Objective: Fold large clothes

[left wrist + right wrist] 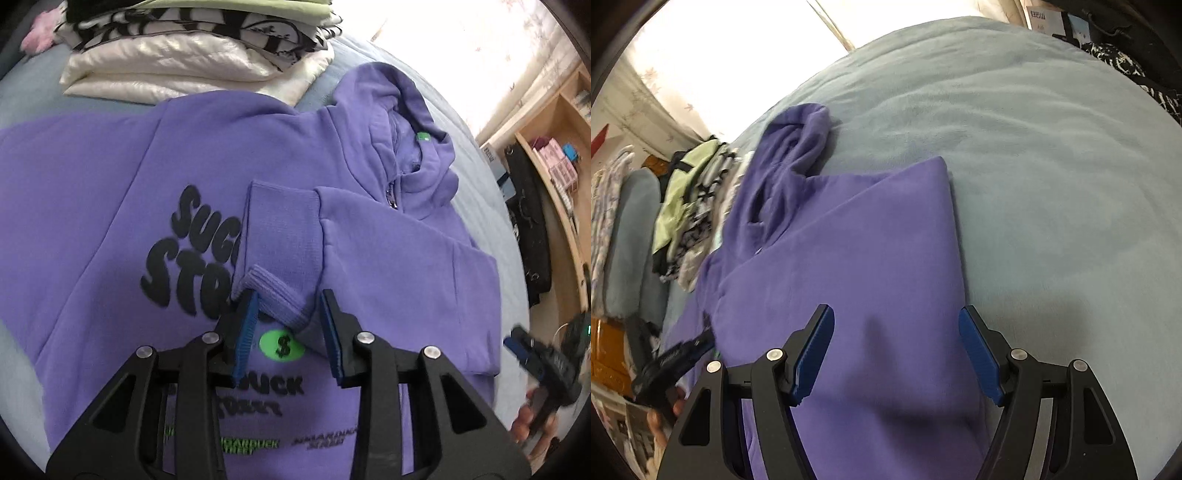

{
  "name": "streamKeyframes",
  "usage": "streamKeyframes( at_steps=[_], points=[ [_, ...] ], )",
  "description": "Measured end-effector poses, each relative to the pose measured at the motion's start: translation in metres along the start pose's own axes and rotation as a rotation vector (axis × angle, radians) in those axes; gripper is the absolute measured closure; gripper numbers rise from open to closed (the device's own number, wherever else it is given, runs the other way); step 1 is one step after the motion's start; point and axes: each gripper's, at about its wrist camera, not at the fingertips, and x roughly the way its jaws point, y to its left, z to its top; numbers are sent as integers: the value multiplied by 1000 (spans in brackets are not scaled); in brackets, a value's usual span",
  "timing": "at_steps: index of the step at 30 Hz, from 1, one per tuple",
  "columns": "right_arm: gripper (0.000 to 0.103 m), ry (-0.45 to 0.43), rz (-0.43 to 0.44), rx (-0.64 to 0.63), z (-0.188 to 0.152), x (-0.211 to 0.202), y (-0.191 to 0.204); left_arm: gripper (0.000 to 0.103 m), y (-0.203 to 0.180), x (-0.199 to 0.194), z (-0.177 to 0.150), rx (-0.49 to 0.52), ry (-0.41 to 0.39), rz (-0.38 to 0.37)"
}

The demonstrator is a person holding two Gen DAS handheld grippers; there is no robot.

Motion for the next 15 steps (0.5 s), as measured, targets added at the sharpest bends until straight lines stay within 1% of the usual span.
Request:
streamKeyframes(
  at_steps=[4, 5, 6, 7, 8, 9, 11, 12, 13, 15],
  points=[
    [33, 14, -18, 46, 24, 38, -7, 72, -9, 11, 15, 30, 3, 37],
    [45, 18, -21, 56, 26, 46, -10, 72, -12, 11, 15, 46, -4, 50],
    [67, 39, -25, 76, 30, 57, -14, 72, -16, 11, 15, 63, -10, 62],
    [77, 48, -37, 80, 31, 63, -16, 77, -21, 10, 15, 90, -22, 78],
    [85, 40, -32, 77, 32, 63, -18, 85, -29, 6, 13, 135, -53, 102],
    [89, -8, -29, 55, 34, 53, -15, 94, -34, 0, 12, 166, -86, 123],
    [89, -70, -46, 24, 32, 41, -14, 94, -38, -11, 10, 178, -112, 112],
    [89, -80, -68, 24, 31, 43, -16, 94, -36, -12, 9, 163, -110, 103],
    [89, -57, -93, 43, 31, 53, -22, 94, -32, -9, 9, 143, -94, 105],
    [89, -27, -83, 62, 30, 67, -28, 93, -23, 0, 7, 124, -61, 114]
  ],
)
